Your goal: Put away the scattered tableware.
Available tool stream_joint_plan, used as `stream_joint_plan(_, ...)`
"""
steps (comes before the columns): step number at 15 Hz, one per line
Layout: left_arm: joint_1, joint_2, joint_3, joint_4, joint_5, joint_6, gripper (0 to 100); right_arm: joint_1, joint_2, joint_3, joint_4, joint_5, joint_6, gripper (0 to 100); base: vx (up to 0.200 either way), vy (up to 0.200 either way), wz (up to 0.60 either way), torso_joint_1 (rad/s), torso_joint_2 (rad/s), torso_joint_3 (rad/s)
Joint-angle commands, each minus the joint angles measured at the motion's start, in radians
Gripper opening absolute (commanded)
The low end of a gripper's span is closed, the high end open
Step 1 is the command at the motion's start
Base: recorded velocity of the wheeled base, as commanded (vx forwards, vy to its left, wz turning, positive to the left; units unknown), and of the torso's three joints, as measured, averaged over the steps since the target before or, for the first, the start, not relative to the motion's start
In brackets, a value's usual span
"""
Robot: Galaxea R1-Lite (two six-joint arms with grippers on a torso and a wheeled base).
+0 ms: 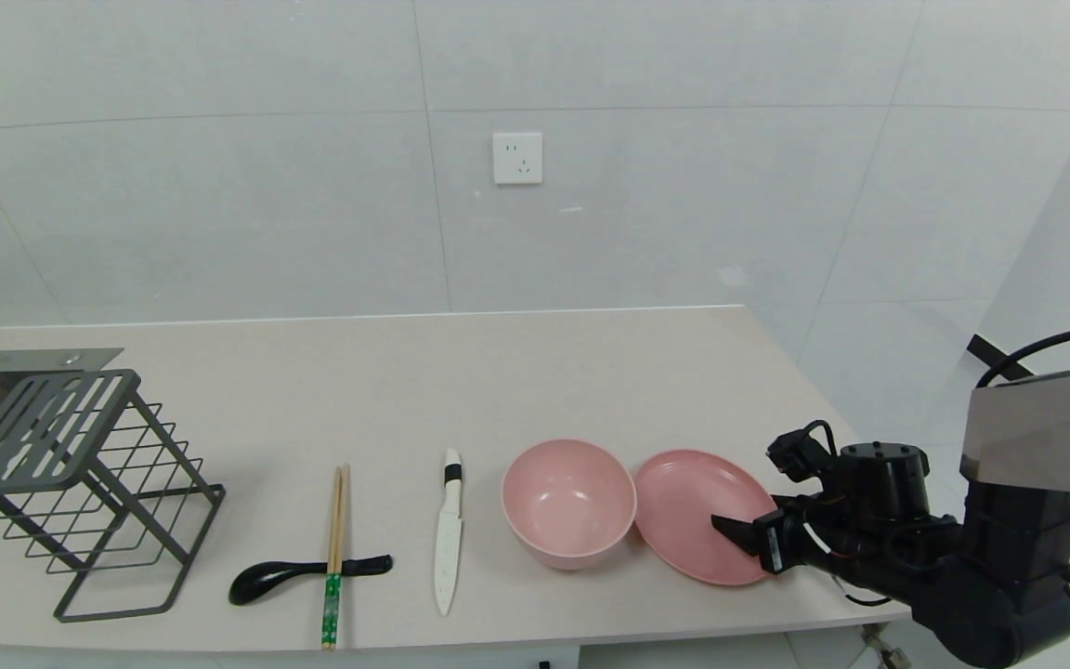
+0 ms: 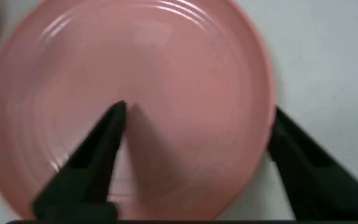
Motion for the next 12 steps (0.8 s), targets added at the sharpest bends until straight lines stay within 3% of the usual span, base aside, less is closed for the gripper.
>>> stream_joint_plan(1,0.0,0.001,0.0,0.0,0.0,0.0,100,-0.014,0.015,0.001,0.003,-0.023,0.002,0,0.0,0.0,0.0,0.0,0.0,0.0)
stream_joint_plan(6,0.0,0.001,0.0,0.0,0.0,0.0,100,-0.073,0.003,-0.001,-0.066,-0.02,0.008,0,0.0,0.0,0.0,0.0,0.0,0.0)
stream_joint_plan(10,0.0,0.001,0.0,0.0,0.0,0.0,100,-0.073,-0.058,0.016,-0.276,0.018,0.129,0,0.0,0.0,0.0,0.0,0.0,0.0)
stream_joint_plan(12,0.0,0.001,0.0,0.0,0.0,0.0,100,-0.071,-0.098,0.03,-0.297,0.018,0.197,0,0.0,0.0,0.0,0.0,0.0,0.0)
